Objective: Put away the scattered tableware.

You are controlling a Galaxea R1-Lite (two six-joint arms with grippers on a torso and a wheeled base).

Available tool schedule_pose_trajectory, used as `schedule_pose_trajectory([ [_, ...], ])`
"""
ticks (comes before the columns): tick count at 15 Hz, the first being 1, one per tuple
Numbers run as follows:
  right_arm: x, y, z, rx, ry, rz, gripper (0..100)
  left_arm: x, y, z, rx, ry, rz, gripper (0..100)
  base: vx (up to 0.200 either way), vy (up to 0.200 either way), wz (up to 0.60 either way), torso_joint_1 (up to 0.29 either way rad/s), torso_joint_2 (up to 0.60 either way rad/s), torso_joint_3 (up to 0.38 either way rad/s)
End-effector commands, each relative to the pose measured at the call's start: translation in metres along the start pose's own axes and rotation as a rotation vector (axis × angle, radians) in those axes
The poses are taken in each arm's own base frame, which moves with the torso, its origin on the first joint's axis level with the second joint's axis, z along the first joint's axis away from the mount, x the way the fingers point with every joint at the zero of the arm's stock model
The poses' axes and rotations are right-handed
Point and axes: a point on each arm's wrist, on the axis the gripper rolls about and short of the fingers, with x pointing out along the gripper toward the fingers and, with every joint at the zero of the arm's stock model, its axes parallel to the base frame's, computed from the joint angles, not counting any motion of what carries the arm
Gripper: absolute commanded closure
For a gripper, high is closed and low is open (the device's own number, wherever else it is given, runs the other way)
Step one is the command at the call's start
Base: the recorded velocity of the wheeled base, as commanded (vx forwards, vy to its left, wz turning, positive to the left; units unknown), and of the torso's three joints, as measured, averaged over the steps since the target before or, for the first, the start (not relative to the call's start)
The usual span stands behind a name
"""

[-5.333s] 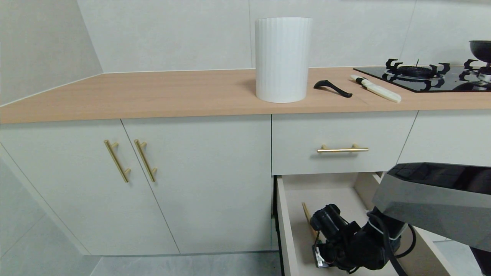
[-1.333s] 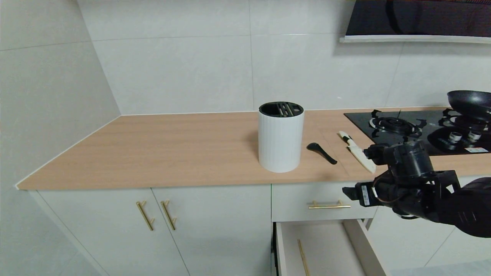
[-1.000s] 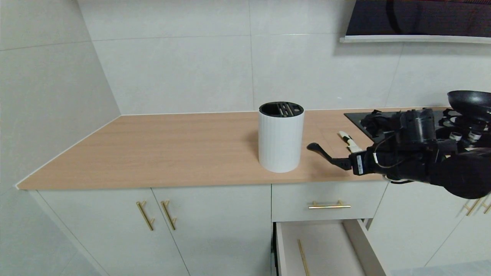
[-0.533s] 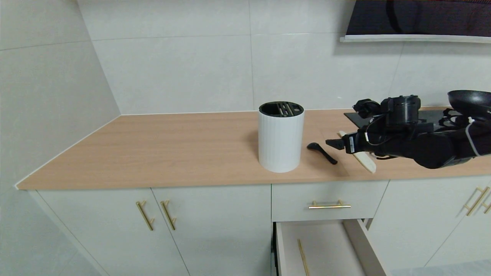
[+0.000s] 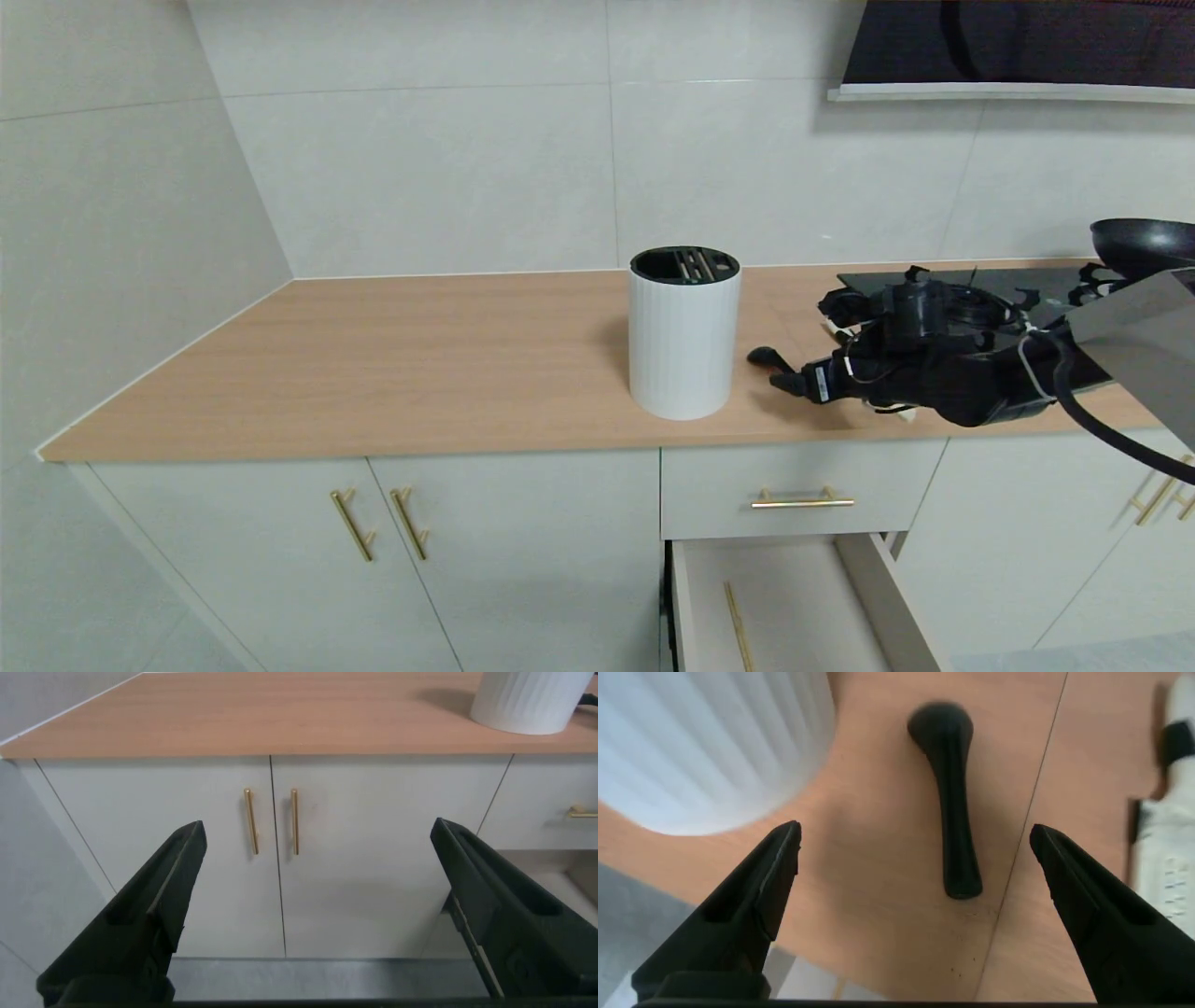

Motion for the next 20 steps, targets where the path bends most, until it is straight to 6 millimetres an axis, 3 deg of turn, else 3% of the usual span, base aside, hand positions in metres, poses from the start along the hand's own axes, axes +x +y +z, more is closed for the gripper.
schedule_pose_trajectory([
  [1,0.019,-0.002,-0.017,0.005,0.027,0.001,0,0.0,0.0,0.0,0.0,0.002,0.001,0,0.0,0.0,0.0,0.0,0.0,0.0],
  [10,0.042,-0.019,-0.029,0.018,0.018,-0.031,0,0.0,0.0,0.0,0.0,0.002,0.001,0,0.0,0.0,0.0,0.0,0.0,0.0],
  [18,0.045,-0.022,-0.029,0.015,-0.004,-0.05,0,0.0,0.0,0.0,0.0,0.002,0.001,0,0.0,0.0,0.0,0.0,0.0,0.0],
  [19,0.046,-0.022,-0.029,0.015,-0.002,-0.049,100,0.0,0.0,0.0,0.0,0.002,0.001,0,0.0,0.0,0.0,0.0,0.0,0.0],
  [20,0.046,-0.022,-0.029,0.017,-0.003,-0.049,100,0.0,0.0,0.0,0.0,0.002,0.0,0,0.0,0.0,0.0,0.0,0.0,0.0],
])
